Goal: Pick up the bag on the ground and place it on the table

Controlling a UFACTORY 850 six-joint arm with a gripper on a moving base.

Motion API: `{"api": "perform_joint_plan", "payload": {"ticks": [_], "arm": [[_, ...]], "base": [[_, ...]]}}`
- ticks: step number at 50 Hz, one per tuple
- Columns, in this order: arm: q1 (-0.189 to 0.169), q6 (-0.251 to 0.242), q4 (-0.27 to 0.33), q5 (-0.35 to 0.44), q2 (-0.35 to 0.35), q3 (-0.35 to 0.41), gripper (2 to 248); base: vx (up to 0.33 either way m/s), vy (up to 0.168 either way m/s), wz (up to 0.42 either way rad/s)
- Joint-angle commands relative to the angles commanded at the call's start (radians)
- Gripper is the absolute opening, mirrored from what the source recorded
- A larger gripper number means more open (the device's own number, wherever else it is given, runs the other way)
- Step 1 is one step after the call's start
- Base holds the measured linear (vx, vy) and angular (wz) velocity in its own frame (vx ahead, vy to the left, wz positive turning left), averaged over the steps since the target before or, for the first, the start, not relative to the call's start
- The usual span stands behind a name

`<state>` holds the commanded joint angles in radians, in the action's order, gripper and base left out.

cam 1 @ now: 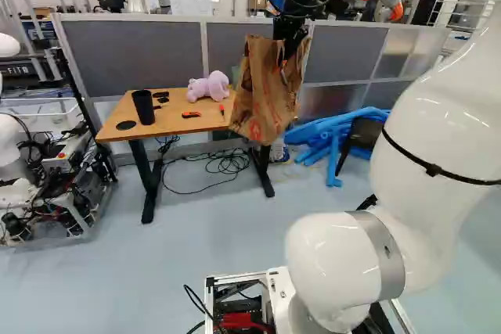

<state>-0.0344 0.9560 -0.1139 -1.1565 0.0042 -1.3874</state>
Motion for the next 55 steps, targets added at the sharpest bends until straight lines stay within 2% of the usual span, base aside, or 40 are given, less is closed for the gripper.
{"api": "perform_joint_plan", "payload": {"ticks": [55], "arm": [[0.000, 0.000, 0.000, 0.000, 0.000, 0.000, 21]], "base": [[0.193, 0.011, -0.022]]}}
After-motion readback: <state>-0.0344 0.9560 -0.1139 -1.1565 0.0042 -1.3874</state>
